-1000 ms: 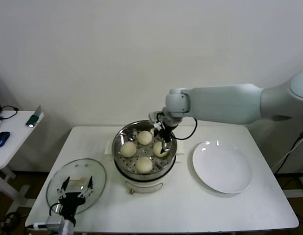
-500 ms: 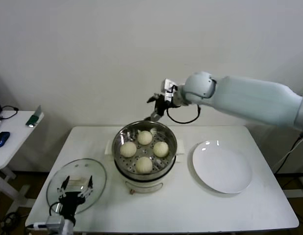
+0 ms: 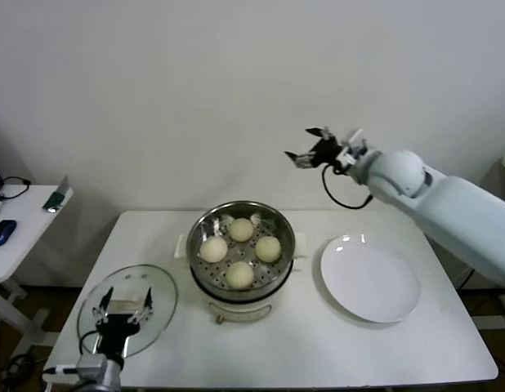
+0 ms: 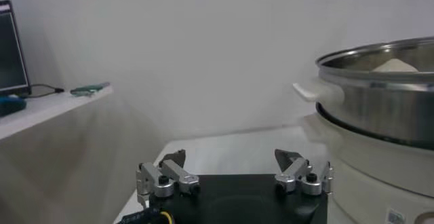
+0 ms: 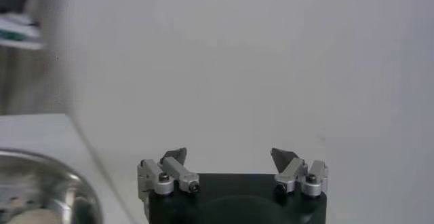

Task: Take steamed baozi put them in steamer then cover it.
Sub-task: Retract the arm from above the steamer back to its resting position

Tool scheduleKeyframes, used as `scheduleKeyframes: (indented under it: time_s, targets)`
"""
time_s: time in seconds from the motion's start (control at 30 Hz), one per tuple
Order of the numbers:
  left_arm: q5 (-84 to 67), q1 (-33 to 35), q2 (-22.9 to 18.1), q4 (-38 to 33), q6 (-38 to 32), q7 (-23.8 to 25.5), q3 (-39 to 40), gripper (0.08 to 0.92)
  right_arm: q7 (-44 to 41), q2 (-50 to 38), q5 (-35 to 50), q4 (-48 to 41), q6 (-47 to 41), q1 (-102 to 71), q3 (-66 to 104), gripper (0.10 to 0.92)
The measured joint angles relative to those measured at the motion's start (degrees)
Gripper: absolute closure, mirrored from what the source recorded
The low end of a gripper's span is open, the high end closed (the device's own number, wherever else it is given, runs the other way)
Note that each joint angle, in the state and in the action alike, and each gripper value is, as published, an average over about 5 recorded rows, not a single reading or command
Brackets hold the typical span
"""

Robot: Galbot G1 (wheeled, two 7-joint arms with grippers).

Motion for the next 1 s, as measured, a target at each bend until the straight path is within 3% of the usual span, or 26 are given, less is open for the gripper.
scheduleKeyframes:
  time_s: [0.37, 0.67, 1.0]
  targets:
    - [1.76, -0.71, 2.58, 0.8, -2.14, 0.16, -1.72, 0.177, 3.34, -0.07, -7.53, 5.21, 6.79, -35.83, 33.97, 0.203]
    - [0.77, -0.08, 3.85, 1.42, -4.55, -0.78, -2.61, 0.177, 0.61, 8.07, -14.67, 8.05, 17.05, -59.07, 52.81, 0.203]
    - [3.74, 0.48, 4.86, 1.26, -7.26, -4.06, -3.1, 0.177, -3.16, 18.23, -20.19, 7.86, 28.88, -75.66, 61.85, 0.203]
